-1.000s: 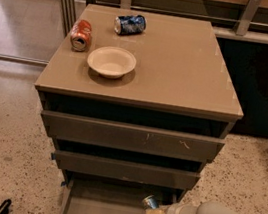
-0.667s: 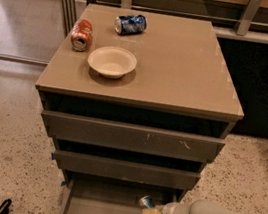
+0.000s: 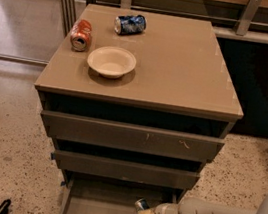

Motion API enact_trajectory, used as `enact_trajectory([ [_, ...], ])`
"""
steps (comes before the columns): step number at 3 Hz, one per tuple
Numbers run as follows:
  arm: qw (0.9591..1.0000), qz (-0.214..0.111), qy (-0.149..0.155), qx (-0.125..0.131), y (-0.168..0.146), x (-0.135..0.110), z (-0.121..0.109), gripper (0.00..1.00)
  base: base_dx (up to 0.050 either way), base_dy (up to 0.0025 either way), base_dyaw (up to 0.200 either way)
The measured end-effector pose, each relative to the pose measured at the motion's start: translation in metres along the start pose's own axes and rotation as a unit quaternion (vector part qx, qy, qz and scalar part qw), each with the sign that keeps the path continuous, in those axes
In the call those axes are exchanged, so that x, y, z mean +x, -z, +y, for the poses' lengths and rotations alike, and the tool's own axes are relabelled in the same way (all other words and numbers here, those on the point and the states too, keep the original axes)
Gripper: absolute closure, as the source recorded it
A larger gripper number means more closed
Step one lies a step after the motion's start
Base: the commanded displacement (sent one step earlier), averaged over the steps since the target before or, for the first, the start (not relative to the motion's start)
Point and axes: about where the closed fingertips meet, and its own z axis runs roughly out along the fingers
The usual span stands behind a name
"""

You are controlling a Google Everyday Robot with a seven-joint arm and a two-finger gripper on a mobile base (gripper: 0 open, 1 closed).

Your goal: Place redbull can into bottom drawer

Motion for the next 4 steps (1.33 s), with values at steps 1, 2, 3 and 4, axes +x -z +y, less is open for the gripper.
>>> enact_trajectory([
  [1, 1.0000, 0.002, 0.000, -0.001, -0.002, 0.001, 0.001, 1.00, 0.000, 0.00000, 0.000],
  [2, 0.9999, 0.002, -0.010, 0.003, -0.006, 0.005, -0.003, 1.00, 0.000, 0.00000, 0.000],
  [3, 0.9986, 0.004, -0.049, 0.021, -0.031, 0.013, -0.032, 1.00, 0.000, 0.00000, 0.000],
  [4, 0.9966, 0.015, -0.076, 0.030, -0.061, 0.018, -0.059, 1.00, 0.000, 0.00000, 0.000],
])
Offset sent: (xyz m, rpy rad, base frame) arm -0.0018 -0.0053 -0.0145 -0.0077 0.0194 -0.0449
